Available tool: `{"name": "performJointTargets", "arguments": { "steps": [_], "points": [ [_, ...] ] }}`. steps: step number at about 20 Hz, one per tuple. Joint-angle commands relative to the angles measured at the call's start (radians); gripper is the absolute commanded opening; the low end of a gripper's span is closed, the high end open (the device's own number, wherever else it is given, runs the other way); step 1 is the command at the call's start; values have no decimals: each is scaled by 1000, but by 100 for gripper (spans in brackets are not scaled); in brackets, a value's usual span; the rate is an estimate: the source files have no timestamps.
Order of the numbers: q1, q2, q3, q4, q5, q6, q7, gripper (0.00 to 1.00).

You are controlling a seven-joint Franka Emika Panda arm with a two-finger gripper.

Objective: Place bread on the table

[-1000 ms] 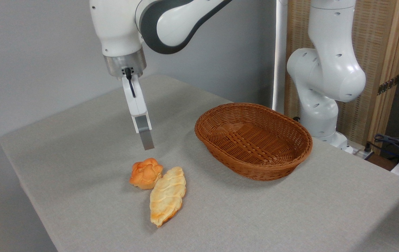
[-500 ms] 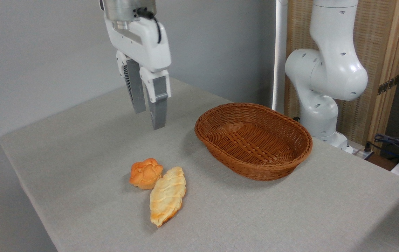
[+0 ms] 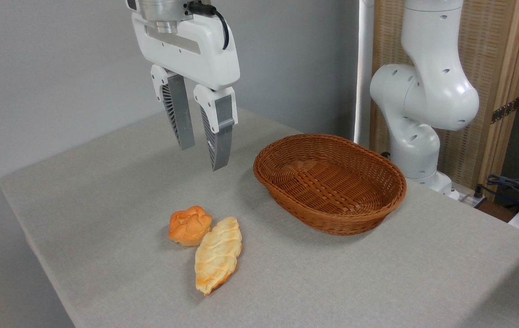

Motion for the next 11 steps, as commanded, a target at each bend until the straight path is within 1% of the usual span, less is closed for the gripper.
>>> {"name": "performJointTargets", "arguments": {
  "steps": [1,2,3,4,7,9,11],
  "points": [
    [-1,13,5,29,-7,-40,-15,100],
    [0,13,5,29,-10,-41,-18,100],
    [11,13,3,27,-19,-51,-18,100],
    [17,13,-3,27,-34,-69,-18,100],
    [17,13,-3,27,-39,-71,-15,100],
    [17,13,-1,26,-56,-71,-15,100],
    [17,13,0,26,-56,-71,-12,100]
  ]
}}
